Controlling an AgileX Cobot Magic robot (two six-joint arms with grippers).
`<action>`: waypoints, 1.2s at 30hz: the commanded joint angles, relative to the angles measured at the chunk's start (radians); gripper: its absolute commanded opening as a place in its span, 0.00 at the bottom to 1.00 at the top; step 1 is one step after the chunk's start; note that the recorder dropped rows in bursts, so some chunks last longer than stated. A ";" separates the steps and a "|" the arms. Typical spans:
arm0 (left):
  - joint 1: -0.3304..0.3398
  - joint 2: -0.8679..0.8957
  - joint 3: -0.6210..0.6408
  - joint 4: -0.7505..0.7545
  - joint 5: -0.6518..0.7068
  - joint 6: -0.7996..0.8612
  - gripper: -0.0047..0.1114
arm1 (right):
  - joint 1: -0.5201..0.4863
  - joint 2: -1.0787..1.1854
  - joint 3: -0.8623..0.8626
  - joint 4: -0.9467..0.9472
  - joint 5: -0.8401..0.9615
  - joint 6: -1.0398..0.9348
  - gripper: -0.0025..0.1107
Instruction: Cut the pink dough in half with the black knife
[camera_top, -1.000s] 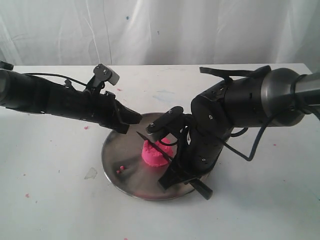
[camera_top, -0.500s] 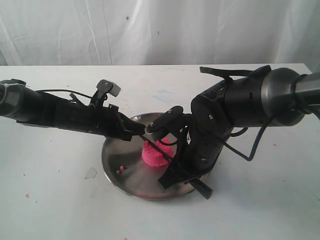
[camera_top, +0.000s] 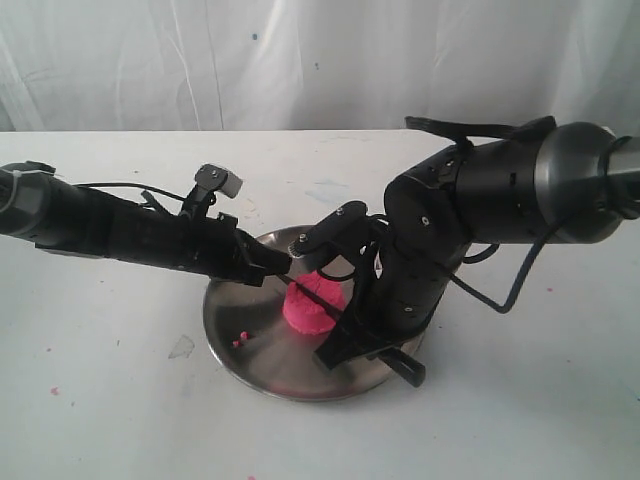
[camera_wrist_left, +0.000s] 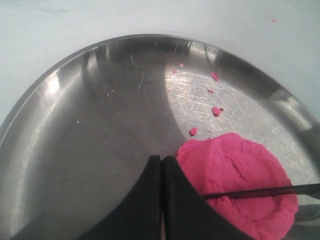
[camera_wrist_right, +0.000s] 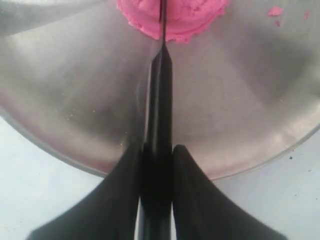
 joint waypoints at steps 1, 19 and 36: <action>-0.004 0.012 0.009 0.039 0.008 0.002 0.04 | -0.006 -0.006 -0.006 0.002 -0.016 0.004 0.02; -0.004 0.012 0.009 0.039 0.008 0.002 0.04 | -0.006 0.055 -0.011 0.019 -0.024 0.004 0.02; -0.007 0.012 0.011 0.043 -0.007 0.002 0.04 | -0.006 0.016 -0.013 0.019 -0.025 0.000 0.02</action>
